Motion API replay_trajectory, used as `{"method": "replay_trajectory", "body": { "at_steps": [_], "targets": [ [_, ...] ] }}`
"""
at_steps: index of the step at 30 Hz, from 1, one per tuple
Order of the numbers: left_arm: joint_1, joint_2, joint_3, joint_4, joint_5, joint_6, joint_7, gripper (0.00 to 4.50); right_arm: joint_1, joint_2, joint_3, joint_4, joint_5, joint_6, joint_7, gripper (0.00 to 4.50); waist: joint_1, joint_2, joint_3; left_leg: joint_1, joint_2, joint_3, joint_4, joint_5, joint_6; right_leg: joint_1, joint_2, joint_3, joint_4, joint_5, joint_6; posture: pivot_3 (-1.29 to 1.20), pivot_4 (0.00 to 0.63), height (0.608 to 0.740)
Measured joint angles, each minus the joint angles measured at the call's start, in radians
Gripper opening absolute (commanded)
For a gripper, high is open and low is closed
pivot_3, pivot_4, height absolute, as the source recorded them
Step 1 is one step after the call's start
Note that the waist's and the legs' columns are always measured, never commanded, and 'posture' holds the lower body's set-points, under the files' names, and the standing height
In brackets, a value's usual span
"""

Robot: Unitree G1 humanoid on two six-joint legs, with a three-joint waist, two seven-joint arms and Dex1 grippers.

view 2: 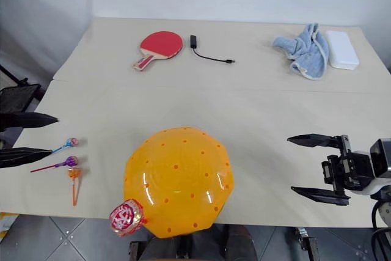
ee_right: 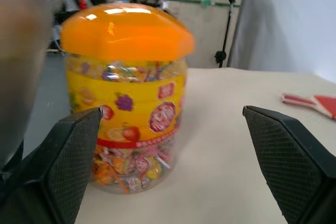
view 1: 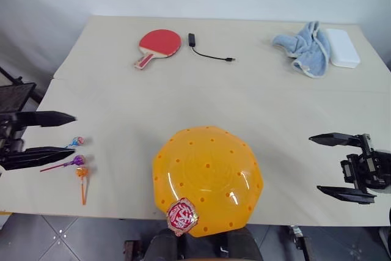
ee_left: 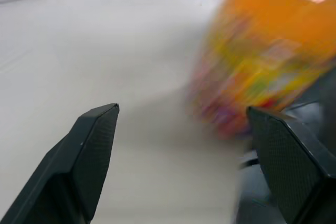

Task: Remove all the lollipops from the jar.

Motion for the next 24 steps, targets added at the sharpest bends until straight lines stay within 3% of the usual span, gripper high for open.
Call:
{"method": "replay_trajectory", "body": {
  "at_steps": [3, 9, 24],
  "targets": [
    [-0.129, -0.059, -0.144, -0.167, -0.134, 0.030, 0.022, 4.11, 0.012, 0.002, 0.002, -0.013, 0.012, -0.005, 0.000, 4.50, 0.001, 0.001, 0.000, 0.000, 0.000, 0.000, 0.002, 0.000, 0.000, 0.002, 0.002, 0.000, 0.000, 0.000, 0.000, 0.00, 0.150, 0.740],
    [-0.306, -0.182, -0.290, -0.264, -0.288, 0.051, 0.094, 4.11, 0.003, 0.001, 0.001, -0.001, 0.010, -0.010, 0.000, 4.50, 0.006, 0.001, 0.000, 0.002, 0.002, -0.001, 0.013, 0.000, -0.001, 0.009, 0.004, -0.001, 0.000, 0.000, 0.000, 0.00, 0.150, 0.740],
    [-0.386, -0.373, -0.499, -0.320, -0.221, -0.018, 0.137, 4.11, -0.087, 0.031, 0.002, 0.040, -0.041, -0.019, 0.000, 4.50, 0.027, 0.001, 0.000, 0.003, 0.002, -0.003, 0.015, 0.001, -0.001, 0.011, 0.004, -0.002, -0.002, 0.000, 0.000, 0.00, 0.150, 0.740]
  ]
}}
